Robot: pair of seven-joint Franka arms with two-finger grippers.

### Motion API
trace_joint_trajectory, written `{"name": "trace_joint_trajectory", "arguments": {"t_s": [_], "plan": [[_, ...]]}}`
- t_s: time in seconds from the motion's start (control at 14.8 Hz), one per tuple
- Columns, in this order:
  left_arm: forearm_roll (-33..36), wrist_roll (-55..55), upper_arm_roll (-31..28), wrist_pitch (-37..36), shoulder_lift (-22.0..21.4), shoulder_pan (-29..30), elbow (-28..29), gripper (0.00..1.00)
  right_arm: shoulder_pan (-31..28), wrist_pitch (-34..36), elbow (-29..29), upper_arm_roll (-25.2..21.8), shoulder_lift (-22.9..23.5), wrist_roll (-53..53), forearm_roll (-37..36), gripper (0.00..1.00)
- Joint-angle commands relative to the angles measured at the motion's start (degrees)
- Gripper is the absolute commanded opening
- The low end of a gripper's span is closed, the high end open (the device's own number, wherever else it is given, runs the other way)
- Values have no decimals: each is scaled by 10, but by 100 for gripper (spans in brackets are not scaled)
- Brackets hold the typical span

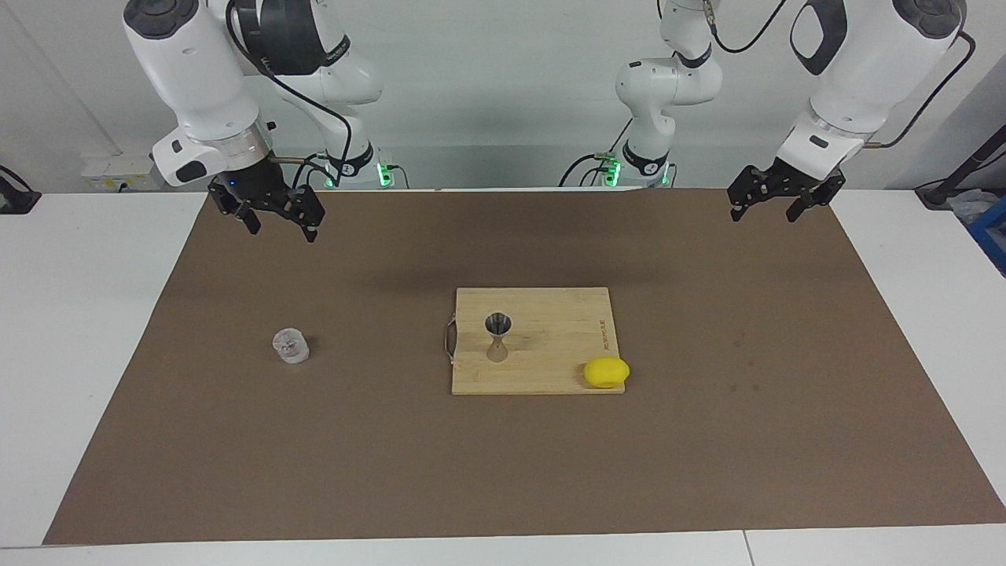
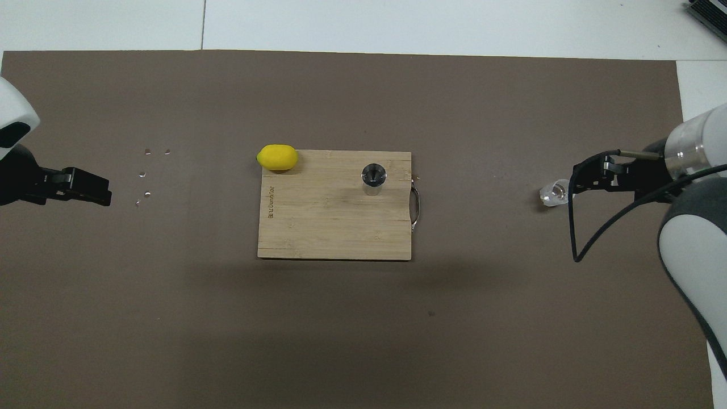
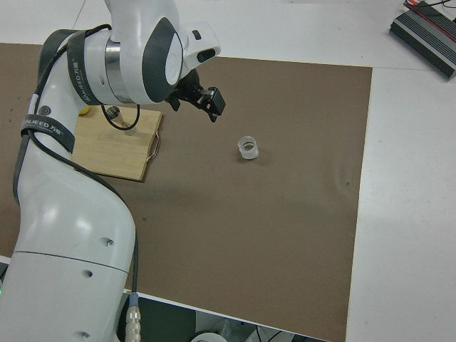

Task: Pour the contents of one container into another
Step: 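Lower the glass cup onto the table and open the right gripper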

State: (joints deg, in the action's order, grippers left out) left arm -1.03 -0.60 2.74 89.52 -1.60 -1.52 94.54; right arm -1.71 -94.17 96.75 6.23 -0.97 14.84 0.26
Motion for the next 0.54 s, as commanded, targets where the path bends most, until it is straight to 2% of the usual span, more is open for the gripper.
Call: {"name": "trace_joint_trajectory", "arguments": {"t_s": [0.0,0.47], "plan": [[-2,0,-7,3,-5,-7,5,100,-3,23,-11,3,4,-39,-10,100],[-2,0,-7,3,-5,-7,5,100,-3,19,-10,3,3,-31,-10,100]]}}
